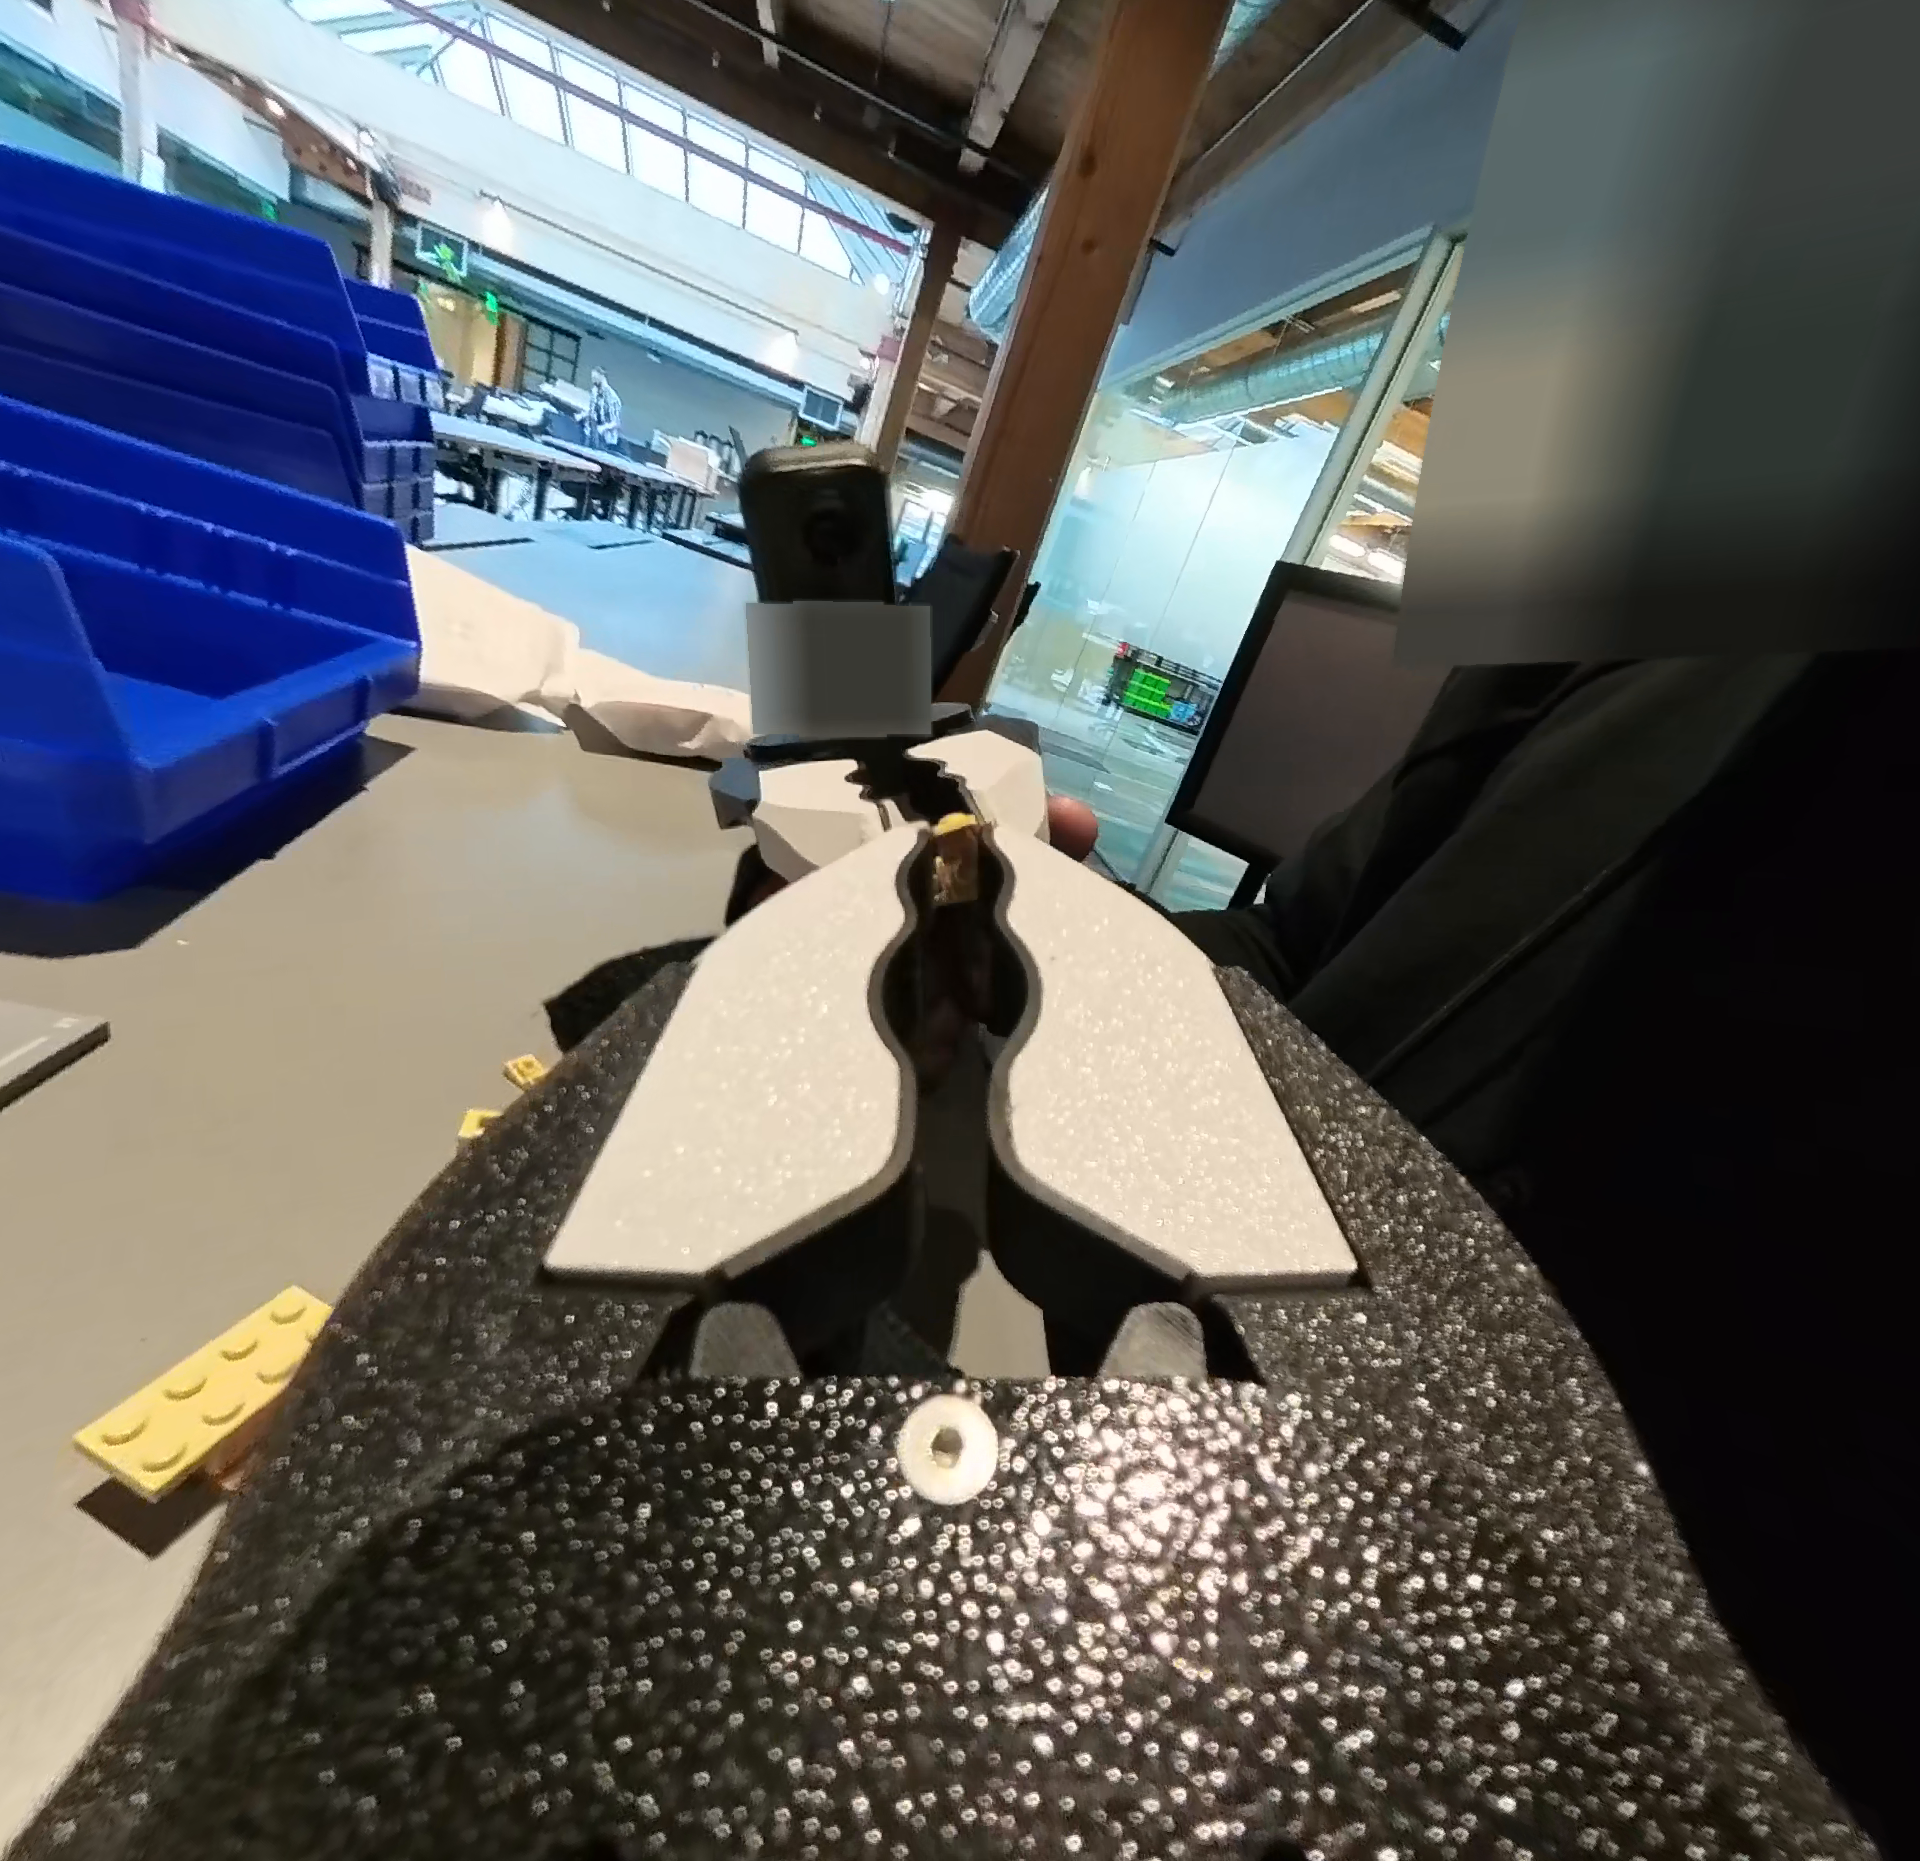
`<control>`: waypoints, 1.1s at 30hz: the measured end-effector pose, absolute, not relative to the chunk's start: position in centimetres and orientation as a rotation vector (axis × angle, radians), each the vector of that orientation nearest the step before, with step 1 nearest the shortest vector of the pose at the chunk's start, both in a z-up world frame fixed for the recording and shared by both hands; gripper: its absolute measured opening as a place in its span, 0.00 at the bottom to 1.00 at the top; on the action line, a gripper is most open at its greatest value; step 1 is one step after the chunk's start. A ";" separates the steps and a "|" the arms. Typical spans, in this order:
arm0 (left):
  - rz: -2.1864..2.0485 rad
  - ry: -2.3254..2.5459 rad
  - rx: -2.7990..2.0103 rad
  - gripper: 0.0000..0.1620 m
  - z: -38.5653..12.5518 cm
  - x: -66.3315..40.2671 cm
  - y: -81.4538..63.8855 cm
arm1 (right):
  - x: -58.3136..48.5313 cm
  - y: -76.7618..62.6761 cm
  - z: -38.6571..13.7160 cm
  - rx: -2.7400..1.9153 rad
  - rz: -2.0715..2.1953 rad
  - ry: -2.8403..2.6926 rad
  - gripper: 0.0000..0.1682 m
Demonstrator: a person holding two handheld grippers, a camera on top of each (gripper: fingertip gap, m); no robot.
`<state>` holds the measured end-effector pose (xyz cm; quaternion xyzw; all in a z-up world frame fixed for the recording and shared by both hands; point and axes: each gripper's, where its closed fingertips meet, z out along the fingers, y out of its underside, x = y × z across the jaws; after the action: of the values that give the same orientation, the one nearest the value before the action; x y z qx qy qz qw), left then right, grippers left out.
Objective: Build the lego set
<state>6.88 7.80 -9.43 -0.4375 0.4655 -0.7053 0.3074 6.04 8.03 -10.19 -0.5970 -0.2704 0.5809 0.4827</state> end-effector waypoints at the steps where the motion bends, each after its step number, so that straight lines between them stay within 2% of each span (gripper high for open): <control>1: -1.862 1.228 -1.154 0.04 -9.4 6.9 7.8 | 6.0 8.0 -10.2 -1.454 1.417 -0.657 0.10; 33: -1.960 1.055 -1.076 0.04 -7.7 7.5 7.8 | 6.3 7.9 -8.5 -1.333 1.494 -0.571 0.10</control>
<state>7.48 7.75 -7.69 -0.4110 0.4031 -0.7488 0.3285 6.33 7.91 -8.55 -0.5524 -0.2367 0.6193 0.5053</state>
